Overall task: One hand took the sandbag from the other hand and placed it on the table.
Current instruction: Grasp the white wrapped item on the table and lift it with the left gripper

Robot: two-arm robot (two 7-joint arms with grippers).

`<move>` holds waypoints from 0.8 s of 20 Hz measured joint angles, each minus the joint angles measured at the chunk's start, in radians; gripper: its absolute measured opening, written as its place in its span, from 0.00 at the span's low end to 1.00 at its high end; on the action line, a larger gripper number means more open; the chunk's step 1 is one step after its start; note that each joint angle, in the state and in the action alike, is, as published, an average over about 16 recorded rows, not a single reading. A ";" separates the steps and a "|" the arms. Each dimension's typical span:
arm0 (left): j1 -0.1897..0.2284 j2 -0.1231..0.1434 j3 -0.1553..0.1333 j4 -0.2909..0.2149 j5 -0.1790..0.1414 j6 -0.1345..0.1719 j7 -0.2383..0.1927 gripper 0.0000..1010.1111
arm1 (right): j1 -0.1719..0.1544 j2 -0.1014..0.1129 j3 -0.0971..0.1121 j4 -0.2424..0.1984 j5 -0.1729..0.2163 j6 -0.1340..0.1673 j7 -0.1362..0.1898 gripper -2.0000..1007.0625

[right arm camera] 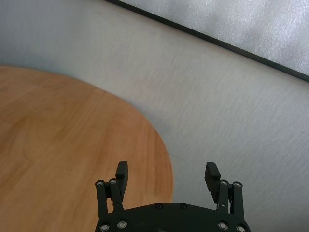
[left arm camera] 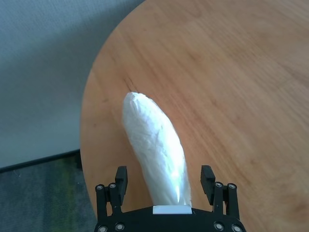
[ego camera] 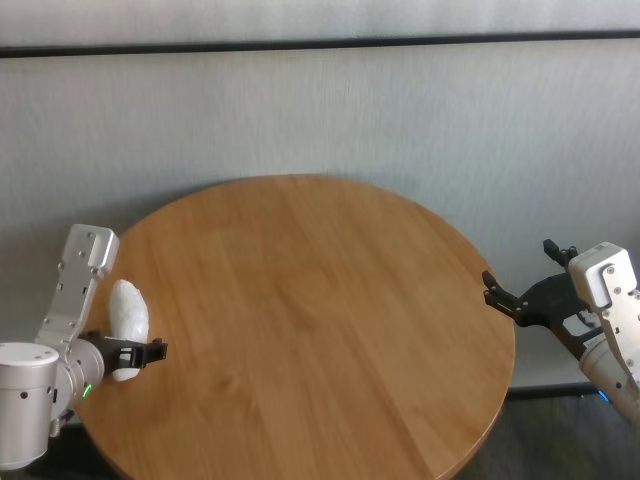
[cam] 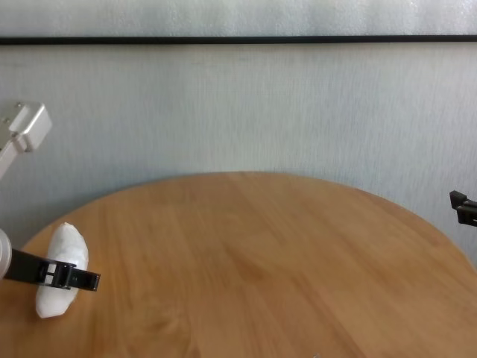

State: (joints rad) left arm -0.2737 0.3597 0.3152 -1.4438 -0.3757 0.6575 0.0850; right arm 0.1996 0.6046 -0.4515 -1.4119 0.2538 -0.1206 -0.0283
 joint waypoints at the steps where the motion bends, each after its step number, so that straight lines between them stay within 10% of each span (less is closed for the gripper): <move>1: -0.002 -0.001 0.000 0.005 0.003 -0.001 -0.001 0.99 | 0.000 0.000 0.000 0.000 0.000 0.000 0.000 0.99; 16: -0.025 0.015 0.038 0.033 0.077 -0.030 -0.033 0.99 | 0.000 0.000 0.000 0.000 0.000 0.000 0.000 0.99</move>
State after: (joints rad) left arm -0.2991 0.3745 0.3528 -1.4109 -0.2986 0.6279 0.0519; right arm 0.1996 0.6046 -0.4515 -1.4118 0.2538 -0.1205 -0.0283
